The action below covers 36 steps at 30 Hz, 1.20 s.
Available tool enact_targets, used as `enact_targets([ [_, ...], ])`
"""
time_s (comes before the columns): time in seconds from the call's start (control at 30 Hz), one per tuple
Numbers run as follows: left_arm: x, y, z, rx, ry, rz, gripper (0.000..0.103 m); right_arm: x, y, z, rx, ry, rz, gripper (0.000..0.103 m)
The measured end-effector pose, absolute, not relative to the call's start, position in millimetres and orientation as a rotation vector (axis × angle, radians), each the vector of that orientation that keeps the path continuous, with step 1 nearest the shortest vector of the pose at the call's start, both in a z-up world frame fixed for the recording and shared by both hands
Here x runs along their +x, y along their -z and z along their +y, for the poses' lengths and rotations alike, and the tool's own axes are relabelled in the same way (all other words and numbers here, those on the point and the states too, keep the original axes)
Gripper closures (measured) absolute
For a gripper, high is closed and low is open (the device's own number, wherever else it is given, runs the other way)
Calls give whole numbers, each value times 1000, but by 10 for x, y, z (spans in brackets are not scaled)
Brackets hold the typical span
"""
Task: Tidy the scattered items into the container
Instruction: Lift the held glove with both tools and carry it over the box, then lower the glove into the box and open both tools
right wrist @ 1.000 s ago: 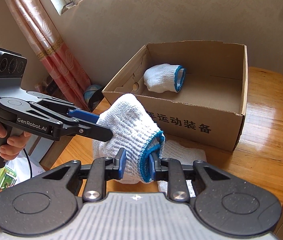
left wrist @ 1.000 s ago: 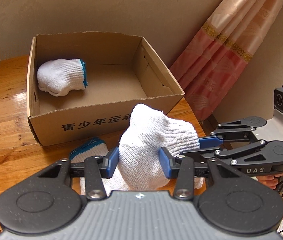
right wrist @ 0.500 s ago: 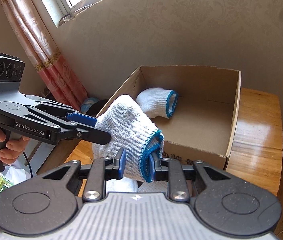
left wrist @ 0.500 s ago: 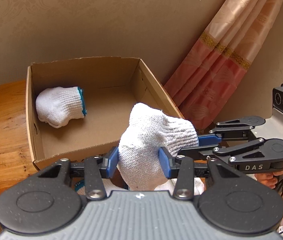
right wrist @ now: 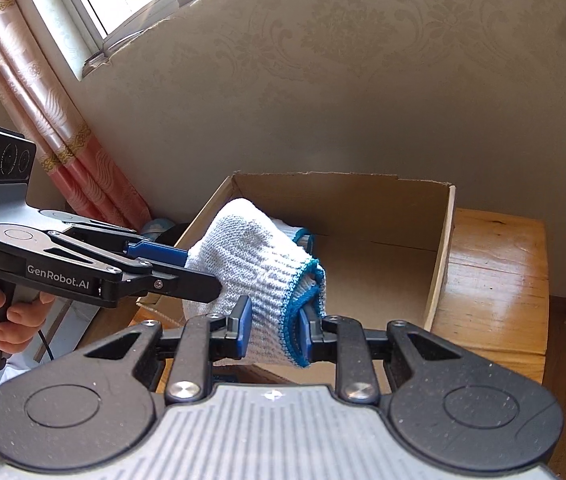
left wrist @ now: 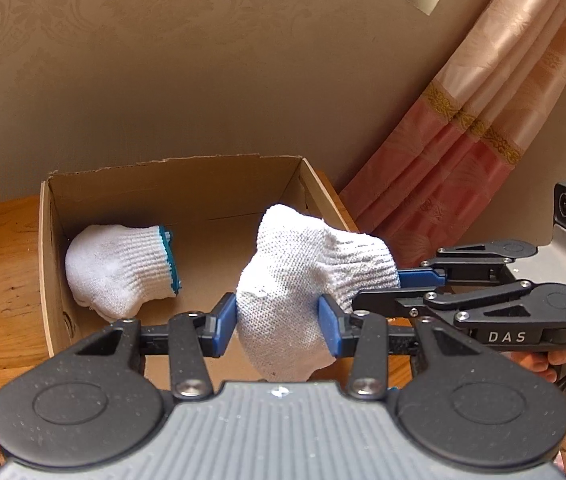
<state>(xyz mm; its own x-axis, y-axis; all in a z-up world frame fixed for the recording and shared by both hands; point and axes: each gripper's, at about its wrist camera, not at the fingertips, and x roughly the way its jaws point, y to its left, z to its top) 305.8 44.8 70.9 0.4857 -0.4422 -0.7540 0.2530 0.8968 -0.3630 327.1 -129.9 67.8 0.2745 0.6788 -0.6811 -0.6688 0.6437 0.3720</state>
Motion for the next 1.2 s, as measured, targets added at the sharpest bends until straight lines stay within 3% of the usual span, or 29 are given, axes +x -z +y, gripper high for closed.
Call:
enact_targets([
  [0.57,3886,-225,361,-235,384,1067,60,3991,-262,-1011,-24,-769,1010,73],
  [1.2,4246,215,367,-294,356,1127,60,4187,43,-716,-144,-707,1032,69],
])
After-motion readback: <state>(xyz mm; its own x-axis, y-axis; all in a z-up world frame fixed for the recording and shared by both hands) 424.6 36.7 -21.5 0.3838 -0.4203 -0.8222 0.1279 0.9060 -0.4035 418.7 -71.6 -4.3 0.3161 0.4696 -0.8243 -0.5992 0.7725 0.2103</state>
